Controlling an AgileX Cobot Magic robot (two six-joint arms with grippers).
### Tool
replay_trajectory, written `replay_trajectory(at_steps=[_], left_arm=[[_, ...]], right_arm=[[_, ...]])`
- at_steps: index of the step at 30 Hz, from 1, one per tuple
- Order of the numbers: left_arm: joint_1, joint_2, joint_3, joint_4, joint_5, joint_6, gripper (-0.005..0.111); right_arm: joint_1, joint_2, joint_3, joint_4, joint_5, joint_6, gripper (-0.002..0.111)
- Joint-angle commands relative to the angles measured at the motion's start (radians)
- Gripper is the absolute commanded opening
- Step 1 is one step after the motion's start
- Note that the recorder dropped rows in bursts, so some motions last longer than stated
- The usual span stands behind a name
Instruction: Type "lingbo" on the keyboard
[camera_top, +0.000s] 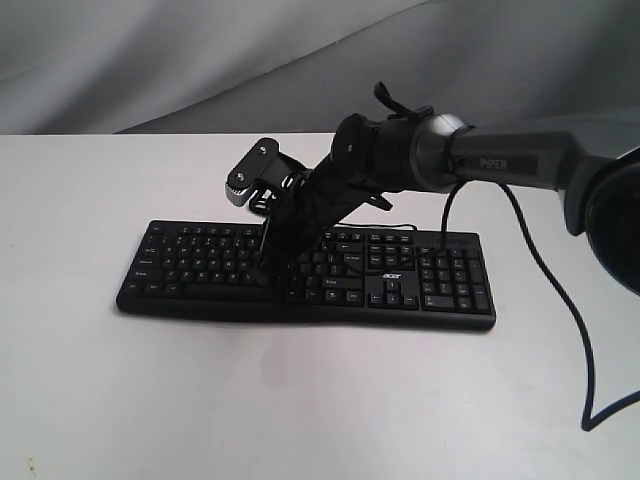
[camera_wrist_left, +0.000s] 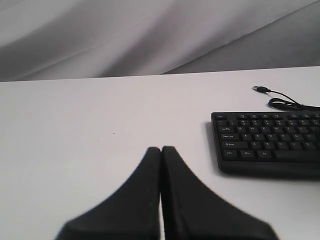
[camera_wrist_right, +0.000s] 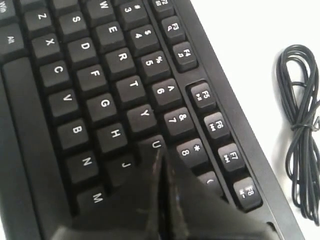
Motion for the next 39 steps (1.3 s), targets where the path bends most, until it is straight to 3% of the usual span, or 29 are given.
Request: replay_trajectory(at_steps=[1, 39], left_arm=[[0.001, 0.01, 0.005, -0.004, -0.006, -0.002, 0.001], [0.001, 0.01, 0.005, -0.004, -0.006, -0.002, 0.001]], right_arm=[[-0.006, -0.003, -0.004, -0.001, -0.009, 0.003, 0.0], [0.004, -0.025, -0.004, -0.012, 0.005, 0.001, 0.0]])
